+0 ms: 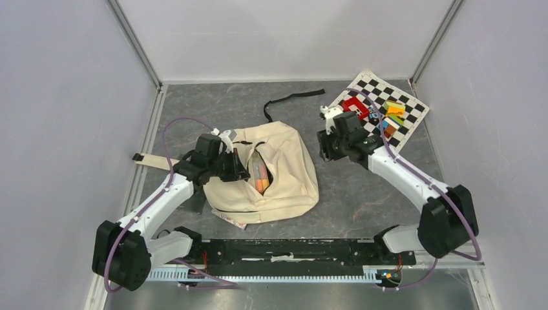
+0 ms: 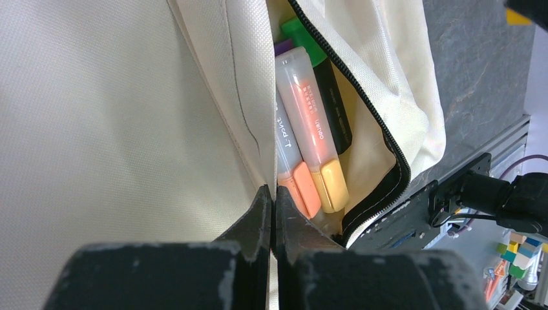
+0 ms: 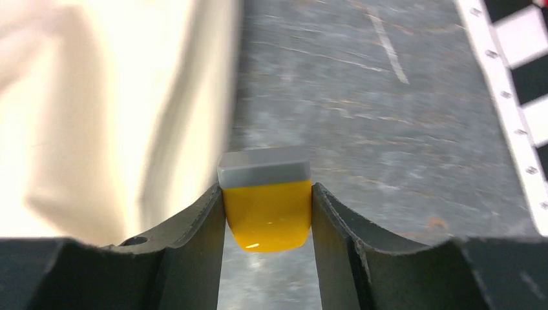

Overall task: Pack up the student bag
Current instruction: Place the stationery in the student bag.

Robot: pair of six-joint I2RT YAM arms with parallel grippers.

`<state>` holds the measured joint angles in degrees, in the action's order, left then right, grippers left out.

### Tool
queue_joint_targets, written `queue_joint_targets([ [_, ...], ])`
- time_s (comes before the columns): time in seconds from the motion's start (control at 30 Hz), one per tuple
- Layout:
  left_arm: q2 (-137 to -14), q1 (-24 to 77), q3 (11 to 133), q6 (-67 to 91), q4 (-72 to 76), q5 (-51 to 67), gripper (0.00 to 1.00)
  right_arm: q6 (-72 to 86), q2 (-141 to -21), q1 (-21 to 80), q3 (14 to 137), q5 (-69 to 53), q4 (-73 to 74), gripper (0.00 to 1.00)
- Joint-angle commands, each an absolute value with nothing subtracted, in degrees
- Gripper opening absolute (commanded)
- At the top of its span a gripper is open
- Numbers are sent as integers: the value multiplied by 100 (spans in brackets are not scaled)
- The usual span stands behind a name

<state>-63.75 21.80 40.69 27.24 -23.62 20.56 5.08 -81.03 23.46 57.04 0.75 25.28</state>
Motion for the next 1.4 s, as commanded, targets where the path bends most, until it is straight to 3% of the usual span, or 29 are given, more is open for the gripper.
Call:
queue_joint_targets([
  [0.0, -6169, 2118, 4237, 2469, -2381, 2118, 2, 1237, -7511, 3153, 5796, -483, 2411, 0],
  [0.2, -6182, 2098, 4223, 2544, -2358, 2135, 2, 2130, -7667, 3984, 5984, -1314, 1561, 0],
  [0.4, -6175, 2096, 4147, 2705, -2156, 2231, 2, 2643, -8623, 4836, 6755, -1716, 1364, 0],
  [0.7, -6058, 2070, 4054, 2770, -2059, 2224, 2, 2854, -9673, 5543, 7766, -1747, 1259, 0],
  [1.37, -5990, 2061, 4044, 2788, -2044, 2259, 2, 2744, -10343, 5612, 8124, 966, 2743, 0],
])
